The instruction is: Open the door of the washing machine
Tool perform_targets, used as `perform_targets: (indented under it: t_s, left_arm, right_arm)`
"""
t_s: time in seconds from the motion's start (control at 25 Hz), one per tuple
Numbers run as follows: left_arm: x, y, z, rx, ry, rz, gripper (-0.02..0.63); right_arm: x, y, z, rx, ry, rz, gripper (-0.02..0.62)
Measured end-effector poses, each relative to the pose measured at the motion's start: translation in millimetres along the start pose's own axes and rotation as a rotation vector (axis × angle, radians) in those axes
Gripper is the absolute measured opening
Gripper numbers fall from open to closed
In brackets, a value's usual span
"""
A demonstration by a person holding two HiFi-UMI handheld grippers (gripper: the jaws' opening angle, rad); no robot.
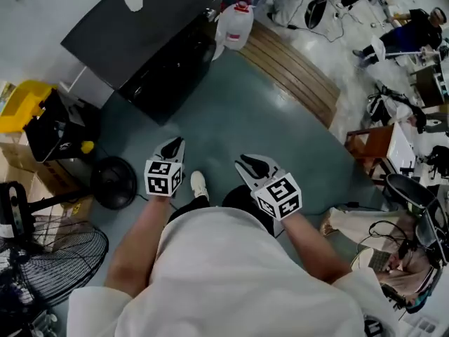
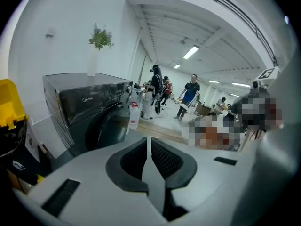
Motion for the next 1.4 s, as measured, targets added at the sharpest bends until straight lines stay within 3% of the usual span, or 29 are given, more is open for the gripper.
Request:
perform_targets:
  t_s: [0.28,0.8,1.08,1.4]
  left_arm:
    - [62.7,10.5,45.2,0.029,0.096,0.031,0.063]
    - [166.5,-13.7,156.0,0.179,0.248,0.016,0.121]
    - [208.2,-64.4,189.8,0.291,0.299,0.002,0.133]
    - [230.8,-88.5,204.5,0.334,0.298,0.021,0.133]
  right_arm:
    - [-32.4,7.8,37.4,0.047,0.065,0.032,0.100]
    - [-137.0,25.3,126.4,0.158,0.224,-0.040,0.101]
    - [-144.0,9.2,154.2,0.213,0.280,-0.038,0.100]
    - [-138.1,-7.5,160.0,0.265,0.292,-0.011,0.097]
Point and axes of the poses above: the fingertips, and each gripper's own axes: z forward along the fingers, x to its left, y out of its top, the point moved 1 cm from there along -z, backward along the fingers, and after that the axes turned 11 degrees about -x, right-handed, at the moved point
